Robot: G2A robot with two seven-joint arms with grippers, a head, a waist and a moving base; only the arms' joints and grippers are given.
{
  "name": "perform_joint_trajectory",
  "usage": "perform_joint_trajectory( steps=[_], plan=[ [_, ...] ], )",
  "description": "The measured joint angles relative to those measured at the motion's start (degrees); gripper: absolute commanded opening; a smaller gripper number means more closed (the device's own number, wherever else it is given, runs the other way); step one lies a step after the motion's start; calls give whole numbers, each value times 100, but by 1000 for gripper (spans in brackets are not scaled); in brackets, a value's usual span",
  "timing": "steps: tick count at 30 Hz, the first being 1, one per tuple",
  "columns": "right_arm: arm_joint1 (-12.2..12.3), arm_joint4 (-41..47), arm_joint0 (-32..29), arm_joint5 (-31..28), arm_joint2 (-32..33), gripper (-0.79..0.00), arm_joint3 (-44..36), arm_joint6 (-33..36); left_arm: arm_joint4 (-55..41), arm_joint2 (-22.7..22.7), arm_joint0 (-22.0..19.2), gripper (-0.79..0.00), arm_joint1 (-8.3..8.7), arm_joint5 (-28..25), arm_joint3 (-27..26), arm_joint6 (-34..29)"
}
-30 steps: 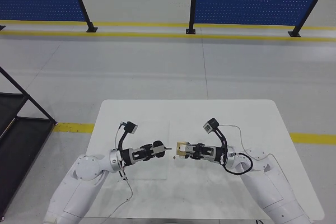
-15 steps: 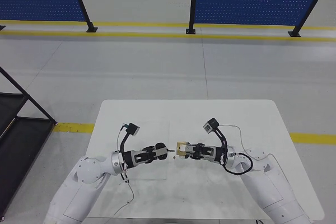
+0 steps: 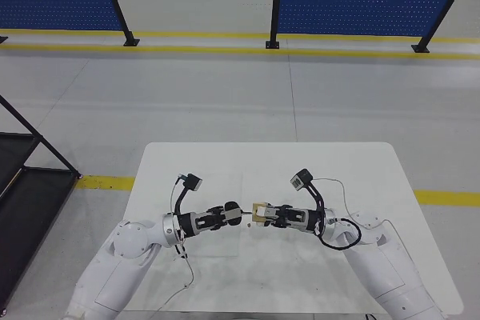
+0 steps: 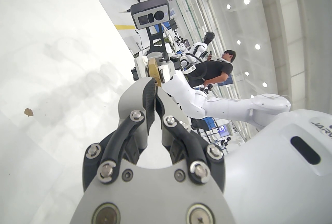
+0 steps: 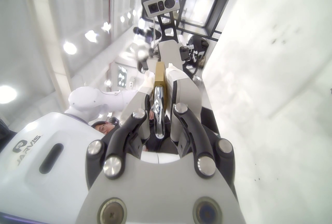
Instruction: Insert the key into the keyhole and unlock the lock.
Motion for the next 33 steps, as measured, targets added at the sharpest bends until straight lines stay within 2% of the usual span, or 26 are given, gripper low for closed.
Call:
perform_joint_trajectory(
  steps=[20,29,33],
  plan=[
    [0,0,0,0,0,-785,0,0,-13,136,-129,-785,30,47,72,43],
    [0,0,0,0,0,-785,0,0,-152,-467,227,-785,146,64,-106,-18],
    [0,0,0,0,0,-785,0,0,-379,-509,298,-785,159,193,-156,-151]
  ],
)
